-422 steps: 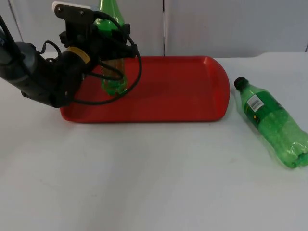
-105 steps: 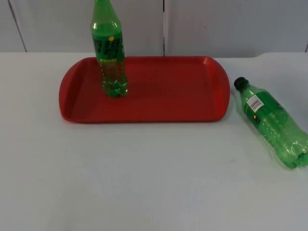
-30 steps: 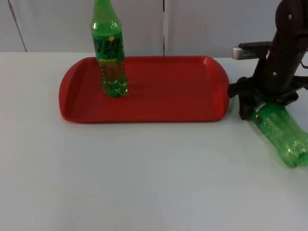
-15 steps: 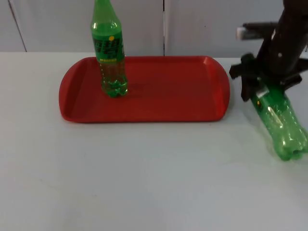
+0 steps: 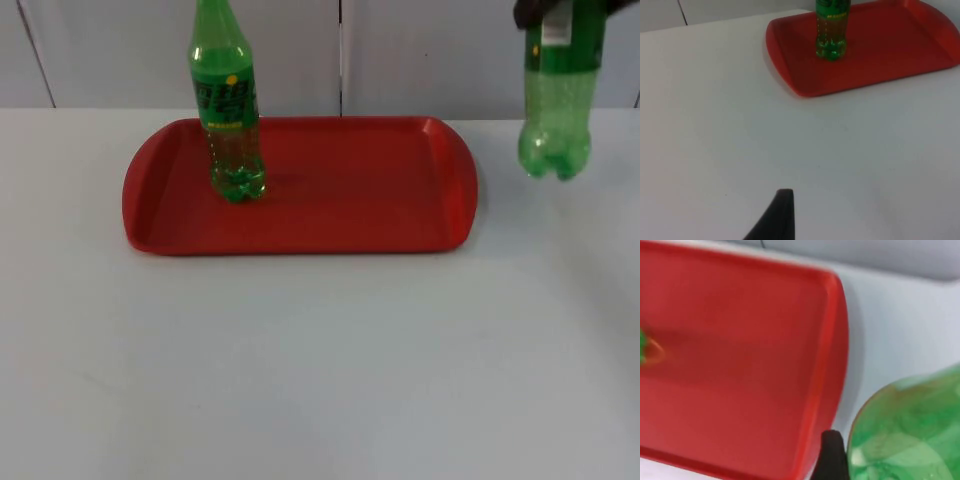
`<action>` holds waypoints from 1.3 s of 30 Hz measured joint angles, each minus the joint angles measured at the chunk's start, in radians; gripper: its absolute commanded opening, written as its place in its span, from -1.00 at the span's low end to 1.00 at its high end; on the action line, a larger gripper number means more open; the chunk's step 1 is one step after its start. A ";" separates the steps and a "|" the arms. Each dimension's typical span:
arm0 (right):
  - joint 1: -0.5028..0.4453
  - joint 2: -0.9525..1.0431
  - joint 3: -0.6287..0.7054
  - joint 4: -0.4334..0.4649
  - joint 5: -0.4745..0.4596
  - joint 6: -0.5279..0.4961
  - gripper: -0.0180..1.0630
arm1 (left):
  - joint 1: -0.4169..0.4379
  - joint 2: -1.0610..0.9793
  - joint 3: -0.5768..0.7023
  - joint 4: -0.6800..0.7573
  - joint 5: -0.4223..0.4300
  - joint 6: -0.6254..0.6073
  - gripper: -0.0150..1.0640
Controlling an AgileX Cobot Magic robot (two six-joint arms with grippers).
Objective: Place the bottle upright on the tray.
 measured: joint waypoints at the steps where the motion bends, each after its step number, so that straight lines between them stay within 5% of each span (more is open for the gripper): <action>1: 0.006 -0.021 0.000 0.000 -0.009 -0.009 -0.97 | 0.000 0.000 0.000 0.000 0.000 0.000 0.98; 13: 0.140 -0.110 0.000 0.002 -0.174 -0.055 -0.97 | 0.000 0.000 0.000 0.000 0.000 0.000 0.98; 27: 0.212 -0.110 0.204 0.018 -0.656 -0.064 -0.97 | 0.000 0.000 0.000 0.000 0.000 0.000 0.98; 39: 0.212 -0.015 0.220 0.025 -0.764 -0.064 -0.97 | 0.000 0.000 0.000 0.000 0.000 0.000 0.98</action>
